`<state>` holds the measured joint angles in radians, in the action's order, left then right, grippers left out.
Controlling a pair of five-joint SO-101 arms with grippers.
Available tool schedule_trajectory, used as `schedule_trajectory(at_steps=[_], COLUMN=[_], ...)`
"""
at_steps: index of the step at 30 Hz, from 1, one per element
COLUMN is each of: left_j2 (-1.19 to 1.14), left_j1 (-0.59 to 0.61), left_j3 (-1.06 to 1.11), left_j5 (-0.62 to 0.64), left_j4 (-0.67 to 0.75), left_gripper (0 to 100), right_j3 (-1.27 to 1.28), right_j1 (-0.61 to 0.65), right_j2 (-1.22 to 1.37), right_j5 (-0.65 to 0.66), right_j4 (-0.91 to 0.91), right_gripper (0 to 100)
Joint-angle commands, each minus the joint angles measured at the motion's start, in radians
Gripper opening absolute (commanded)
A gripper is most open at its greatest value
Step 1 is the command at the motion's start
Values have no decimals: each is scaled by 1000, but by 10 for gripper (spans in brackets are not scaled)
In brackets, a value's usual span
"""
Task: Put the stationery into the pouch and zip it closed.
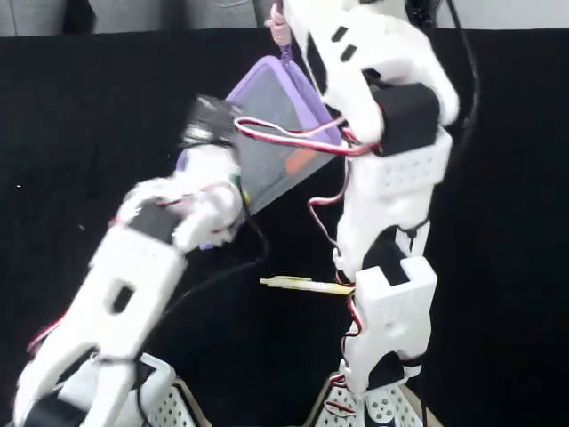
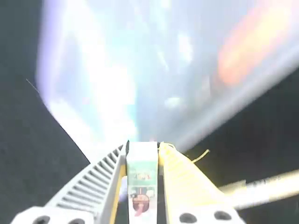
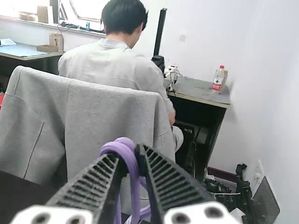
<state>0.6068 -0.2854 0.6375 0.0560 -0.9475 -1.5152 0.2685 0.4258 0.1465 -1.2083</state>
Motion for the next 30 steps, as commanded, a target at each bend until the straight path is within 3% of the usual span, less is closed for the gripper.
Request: schedule_trajectory(at_steps=[1,6,13,15,20,27,30], left_j2=[281,454,470,454,425,520,562], left_j1=[88,119,131,162,240,394,460], left_j3=[-7,2,127,179,209,185,194], left_j5=[8,9,9,9,23,390,470], left_j4=[123,307,832,925,1003,1000,1000], left_gripper=[29,29,29,29,29,29,29], right_j3=[-166,-94,24,77,248,355,378], right_j1=[-9,-8,25,61,144,189,259], right_j2=[-15,-136,-303,-341,-412,-444,-440], right_j5=[69,112,120,146,270,276,288], right_j4=[-121,-199,-275,-258,-173,31,166], right_gripper=[13,12,12,12,11,11,11])
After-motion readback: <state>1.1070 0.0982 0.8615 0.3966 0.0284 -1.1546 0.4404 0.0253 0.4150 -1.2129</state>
